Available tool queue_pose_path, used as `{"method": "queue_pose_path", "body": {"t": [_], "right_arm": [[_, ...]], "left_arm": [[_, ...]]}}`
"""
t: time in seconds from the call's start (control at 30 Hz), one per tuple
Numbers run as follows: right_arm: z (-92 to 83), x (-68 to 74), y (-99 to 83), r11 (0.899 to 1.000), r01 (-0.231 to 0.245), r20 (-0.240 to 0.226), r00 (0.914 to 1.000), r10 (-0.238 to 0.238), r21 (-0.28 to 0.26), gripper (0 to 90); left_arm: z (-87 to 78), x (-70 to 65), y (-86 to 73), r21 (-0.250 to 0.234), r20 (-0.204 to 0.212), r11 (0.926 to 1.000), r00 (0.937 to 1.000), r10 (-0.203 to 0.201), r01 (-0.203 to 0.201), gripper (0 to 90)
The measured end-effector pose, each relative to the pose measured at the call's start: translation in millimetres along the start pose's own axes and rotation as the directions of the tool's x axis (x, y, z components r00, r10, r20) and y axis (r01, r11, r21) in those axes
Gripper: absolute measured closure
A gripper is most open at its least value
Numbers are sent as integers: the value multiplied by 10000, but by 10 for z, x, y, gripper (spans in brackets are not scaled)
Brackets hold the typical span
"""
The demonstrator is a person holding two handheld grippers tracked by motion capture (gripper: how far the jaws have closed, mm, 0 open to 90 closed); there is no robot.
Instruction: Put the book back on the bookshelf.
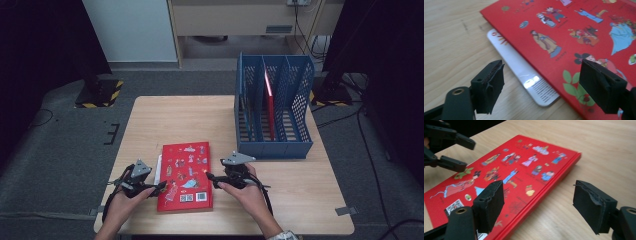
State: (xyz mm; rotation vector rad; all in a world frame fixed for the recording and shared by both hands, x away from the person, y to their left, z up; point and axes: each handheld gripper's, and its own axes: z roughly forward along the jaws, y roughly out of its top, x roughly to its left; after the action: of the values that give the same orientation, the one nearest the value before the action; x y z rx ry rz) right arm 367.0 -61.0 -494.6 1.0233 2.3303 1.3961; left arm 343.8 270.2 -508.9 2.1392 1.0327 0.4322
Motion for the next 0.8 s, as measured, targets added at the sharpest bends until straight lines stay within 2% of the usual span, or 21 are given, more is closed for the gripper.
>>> {"method": "queue_pose_path", "body": {"t": [0.1, 0.2, 0.37, 0.47, 0.63, 0.8], "right_arm": [[50, 34, -32, 9999, 11, -151, 9999, -9, 163, 235], [88, 63, -57, 9995, -21, -341, 9994, 31, 302, 221], [161, 105, -105, 9979, -45, -643, 9979, 87, 650, 196], [194, 116, -132, 9963, -128, -738, 9971, 191, 847, 186], [241, 130, -177, 9926, -94, -843, 9962, 197, 1214, 168], [270, 127, -209, 9902, -205, -941, 9950, 337, 1380, 164]], "left_arm": [[48, -39, 17, 26, 322, 10000, 9995, -22, 21, 213], [74, -61, 29, 27, 431, 9999, 9990, -103, 102, 206], [108, -65, 22, 49, 758, 9991, 9963, -416, 413, 170], [135, -59, 12, 82, 1091, 9972, 9912, -745, 740, 169], [147, -49, 16, 81, 1181, 9978, 9908, -660, 655, 146], [203, -69, 38, -83, 1556, 9984, 9864, -535, 555, 149]]}}
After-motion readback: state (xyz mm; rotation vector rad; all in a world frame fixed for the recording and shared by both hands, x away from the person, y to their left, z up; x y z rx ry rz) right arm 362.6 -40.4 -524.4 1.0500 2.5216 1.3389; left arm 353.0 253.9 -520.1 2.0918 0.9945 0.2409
